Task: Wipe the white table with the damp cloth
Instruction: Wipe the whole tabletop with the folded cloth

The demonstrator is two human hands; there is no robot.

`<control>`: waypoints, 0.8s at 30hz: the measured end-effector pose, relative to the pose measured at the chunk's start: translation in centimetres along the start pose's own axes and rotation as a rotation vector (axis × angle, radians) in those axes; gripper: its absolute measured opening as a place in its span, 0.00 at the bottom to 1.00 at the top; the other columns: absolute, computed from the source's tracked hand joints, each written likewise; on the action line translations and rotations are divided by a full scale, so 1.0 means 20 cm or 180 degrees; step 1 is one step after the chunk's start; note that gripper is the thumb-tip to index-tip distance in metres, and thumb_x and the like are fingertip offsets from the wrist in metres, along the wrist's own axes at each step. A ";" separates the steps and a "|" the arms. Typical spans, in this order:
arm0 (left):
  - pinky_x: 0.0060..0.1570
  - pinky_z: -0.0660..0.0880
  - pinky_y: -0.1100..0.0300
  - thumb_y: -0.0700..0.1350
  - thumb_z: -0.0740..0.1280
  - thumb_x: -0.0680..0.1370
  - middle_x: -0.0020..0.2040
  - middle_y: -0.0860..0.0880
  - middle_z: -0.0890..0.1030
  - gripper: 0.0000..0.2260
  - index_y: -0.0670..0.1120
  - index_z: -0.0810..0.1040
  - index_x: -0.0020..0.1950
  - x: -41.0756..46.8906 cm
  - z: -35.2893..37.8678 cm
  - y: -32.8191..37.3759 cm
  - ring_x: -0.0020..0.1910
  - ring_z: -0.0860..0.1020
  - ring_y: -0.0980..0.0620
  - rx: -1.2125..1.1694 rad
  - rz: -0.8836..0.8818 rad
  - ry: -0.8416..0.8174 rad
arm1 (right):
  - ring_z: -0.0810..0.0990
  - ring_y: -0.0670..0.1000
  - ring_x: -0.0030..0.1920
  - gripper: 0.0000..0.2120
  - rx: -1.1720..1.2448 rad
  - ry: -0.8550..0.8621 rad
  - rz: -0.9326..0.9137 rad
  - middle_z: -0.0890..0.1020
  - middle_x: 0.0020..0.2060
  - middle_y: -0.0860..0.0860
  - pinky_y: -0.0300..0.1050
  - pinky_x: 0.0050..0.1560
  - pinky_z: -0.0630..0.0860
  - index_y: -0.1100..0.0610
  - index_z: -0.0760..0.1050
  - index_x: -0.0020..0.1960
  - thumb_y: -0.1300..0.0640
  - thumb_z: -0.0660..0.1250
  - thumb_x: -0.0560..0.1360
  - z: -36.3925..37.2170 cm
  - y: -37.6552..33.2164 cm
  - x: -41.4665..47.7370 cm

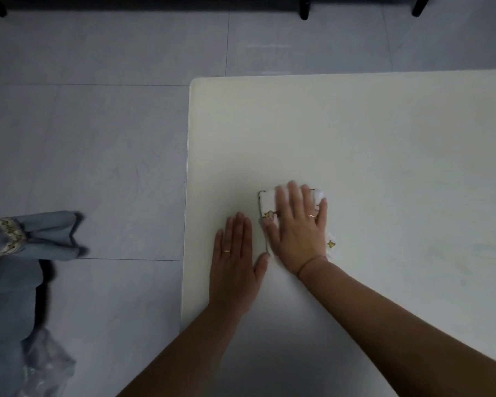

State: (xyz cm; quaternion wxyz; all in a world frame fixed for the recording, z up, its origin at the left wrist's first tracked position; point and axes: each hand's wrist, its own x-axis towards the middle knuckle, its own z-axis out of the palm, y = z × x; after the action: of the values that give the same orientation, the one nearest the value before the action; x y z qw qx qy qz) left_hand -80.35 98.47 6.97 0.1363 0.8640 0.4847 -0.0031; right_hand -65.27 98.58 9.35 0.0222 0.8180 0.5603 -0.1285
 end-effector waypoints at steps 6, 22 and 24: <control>0.74 0.54 0.47 0.56 0.51 0.80 0.77 0.41 0.57 0.30 0.38 0.56 0.76 0.00 0.00 0.01 0.76 0.54 0.44 0.0014 0.0003 0.0131 | 0.46 0.54 0.77 0.31 -0.0166 0.0020 0.0204 0.49 0.77 0.50 0.59 0.73 0.40 0.50 0.47 0.77 0.41 0.36 0.76 0.03 0.34 -0.02; 0.73 0.55 0.47 0.54 0.52 0.80 0.77 0.42 0.55 0.29 0.39 0.55 0.76 -0.50 0.06 0.04 0.77 0.53 0.44 -0.0096 0.0111 0.0163 | 0.45 0.55 0.77 0.28 0.0166 0.0236 0.1166 0.48 0.77 0.51 0.61 0.74 0.42 0.51 0.46 0.77 0.42 0.43 0.79 0.13 0.38 -0.39; 0.73 0.56 0.46 0.54 0.54 0.80 0.77 0.41 0.56 0.29 0.38 0.56 0.76 -0.53 0.08 0.04 0.76 0.53 0.44 -0.0058 0.0093 0.0159 | 0.44 0.57 0.76 0.29 0.0266 0.0272 0.1419 0.47 0.77 0.52 0.62 0.73 0.40 0.52 0.45 0.77 0.43 0.45 0.80 0.17 0.20 -0.44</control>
State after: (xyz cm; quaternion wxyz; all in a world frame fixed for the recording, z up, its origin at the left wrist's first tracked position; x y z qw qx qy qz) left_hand -85.18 88.85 7.12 0.1320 0.8695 0.4753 0.0248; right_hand -65.21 88.46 7.69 -0.0077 0.9264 0.3603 -0.1088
